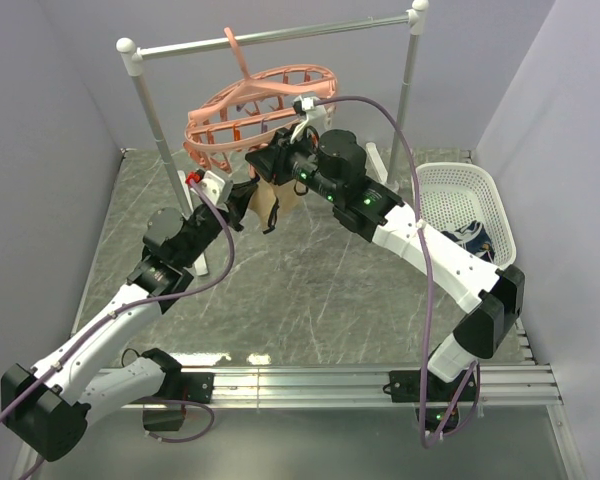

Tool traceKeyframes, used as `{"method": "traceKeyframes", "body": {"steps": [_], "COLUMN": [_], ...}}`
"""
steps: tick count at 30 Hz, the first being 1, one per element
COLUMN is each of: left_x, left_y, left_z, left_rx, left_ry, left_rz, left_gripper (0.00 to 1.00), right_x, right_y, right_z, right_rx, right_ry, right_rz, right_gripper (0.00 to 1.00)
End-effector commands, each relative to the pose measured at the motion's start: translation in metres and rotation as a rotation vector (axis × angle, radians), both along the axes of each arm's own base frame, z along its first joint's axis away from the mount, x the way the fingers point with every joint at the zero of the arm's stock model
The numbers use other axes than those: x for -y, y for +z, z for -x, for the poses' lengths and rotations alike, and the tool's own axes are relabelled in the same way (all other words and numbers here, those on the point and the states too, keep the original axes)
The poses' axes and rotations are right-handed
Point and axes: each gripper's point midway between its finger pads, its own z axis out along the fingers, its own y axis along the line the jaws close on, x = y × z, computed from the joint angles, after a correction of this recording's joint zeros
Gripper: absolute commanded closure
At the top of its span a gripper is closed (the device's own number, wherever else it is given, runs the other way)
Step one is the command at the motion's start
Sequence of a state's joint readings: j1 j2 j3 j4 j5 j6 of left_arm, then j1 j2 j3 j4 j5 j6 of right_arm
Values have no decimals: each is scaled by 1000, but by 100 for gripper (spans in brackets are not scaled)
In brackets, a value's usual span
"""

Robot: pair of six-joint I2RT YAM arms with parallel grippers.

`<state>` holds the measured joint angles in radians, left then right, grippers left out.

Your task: Clip the underwear to the hanger

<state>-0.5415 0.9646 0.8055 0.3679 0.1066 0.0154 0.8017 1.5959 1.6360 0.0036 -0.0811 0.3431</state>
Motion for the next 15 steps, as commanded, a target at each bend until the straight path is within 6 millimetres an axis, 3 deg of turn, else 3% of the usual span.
{"method": "traceKeyframes", "body": {"steps": [1, 15], "left_x": [-1, 1], "left_y": [23, 30], "left_z": [1, -2], "left_rx": [47, 53], "left_ry": [14, 27], "left_rz": [17, 32], "left_gripper": [100, 100], "right_x": [8, 6], "right_y": [33, 29], "right_z": [-8, -9], "right_rx": [60, 69], "right_ry": [-64, -89], "right_rz": [-62, -47], "right_gripper": [100, 100]}}
